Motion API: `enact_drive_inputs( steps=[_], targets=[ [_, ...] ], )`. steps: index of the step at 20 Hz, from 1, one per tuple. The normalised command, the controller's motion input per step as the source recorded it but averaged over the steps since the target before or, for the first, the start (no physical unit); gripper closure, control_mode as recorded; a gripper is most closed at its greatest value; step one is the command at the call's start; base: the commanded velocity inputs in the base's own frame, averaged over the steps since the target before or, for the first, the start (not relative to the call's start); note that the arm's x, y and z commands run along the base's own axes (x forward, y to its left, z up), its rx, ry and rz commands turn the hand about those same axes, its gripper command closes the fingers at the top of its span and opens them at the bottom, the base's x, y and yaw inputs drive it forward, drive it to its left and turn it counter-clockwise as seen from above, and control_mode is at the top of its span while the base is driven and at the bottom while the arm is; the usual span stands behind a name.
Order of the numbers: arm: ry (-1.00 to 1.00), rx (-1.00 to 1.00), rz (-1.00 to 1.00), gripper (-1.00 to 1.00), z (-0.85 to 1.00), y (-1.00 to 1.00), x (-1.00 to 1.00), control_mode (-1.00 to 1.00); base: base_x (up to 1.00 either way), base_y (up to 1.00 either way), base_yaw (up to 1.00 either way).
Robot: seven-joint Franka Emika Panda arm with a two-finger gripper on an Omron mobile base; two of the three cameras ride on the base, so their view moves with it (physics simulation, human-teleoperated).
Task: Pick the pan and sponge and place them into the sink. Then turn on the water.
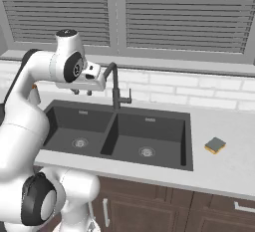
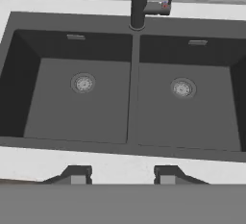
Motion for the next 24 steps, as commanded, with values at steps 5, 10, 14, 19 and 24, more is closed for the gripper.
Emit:
enact_drive_inputs(
  steps=[5, 10, 14, 19, 24],
  targets=[
    [0.00, 0.00, 0.01, -1.00, -0.06, 0.01, -0.33, -1.00, 0.00, 0.00, 0.00],
    [0.00, 0.00, 0.05, -1.00, -0.33, 0.36, -0.59, -1.00, 0.00, 0.00, 0.00],
    [0.00, 0.00, 0.00, -1.00, -0.37, 0.73, -0.42, -1.00, 0.00, 0.00, 0.00],
    [0.03, 0.00, 0.00, -1.00, -0.34, 0.92, -0.18, -1.00, 0.00, 0.00, 0.00],
    [0.16, 0.00, 0.00, -1.00, -0.26, 1.00, 0.00, -1.00, 0.00, 0.00, 0.00]
  ],
)
